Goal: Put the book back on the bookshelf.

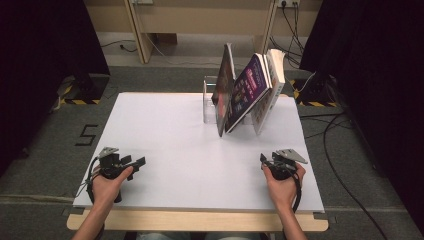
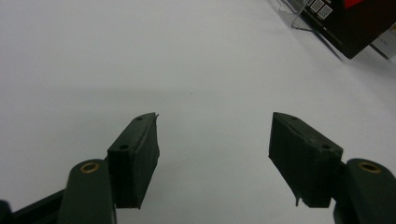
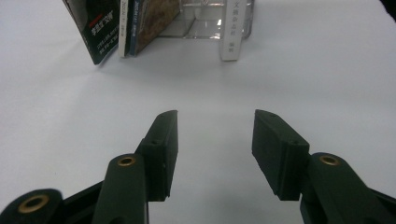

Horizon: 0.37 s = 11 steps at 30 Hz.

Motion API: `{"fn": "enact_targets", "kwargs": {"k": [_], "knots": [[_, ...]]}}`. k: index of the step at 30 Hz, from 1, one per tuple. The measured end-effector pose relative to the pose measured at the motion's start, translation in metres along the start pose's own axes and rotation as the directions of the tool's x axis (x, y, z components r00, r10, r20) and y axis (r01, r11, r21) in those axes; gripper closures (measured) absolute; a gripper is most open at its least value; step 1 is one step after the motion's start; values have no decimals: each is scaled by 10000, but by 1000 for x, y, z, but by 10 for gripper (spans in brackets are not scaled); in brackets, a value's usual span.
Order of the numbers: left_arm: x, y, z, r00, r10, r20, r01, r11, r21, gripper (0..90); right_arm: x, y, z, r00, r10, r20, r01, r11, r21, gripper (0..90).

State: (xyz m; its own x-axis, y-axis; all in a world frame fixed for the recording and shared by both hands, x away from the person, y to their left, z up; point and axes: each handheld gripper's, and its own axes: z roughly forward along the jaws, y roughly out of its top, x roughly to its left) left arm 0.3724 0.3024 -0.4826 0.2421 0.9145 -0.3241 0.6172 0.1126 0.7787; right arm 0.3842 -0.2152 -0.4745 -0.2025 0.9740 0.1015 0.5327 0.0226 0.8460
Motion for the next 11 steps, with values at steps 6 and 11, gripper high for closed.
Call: {"fn": "enact_targets", "kwargs": {"k": [6, 11], "knots": [[-2, -3, 2, 9999, 156, 47, -156, 9999, -16, 305, -2, -2, -3, 10000, -42, 16, 42, 9998, -168, 477], [-4, -3, 3, 9998, 189, 53, -189, 9998, -62, 274, -3, -2, -3, 10000, 3, -35, -4, 9998, -208, 473]]}}
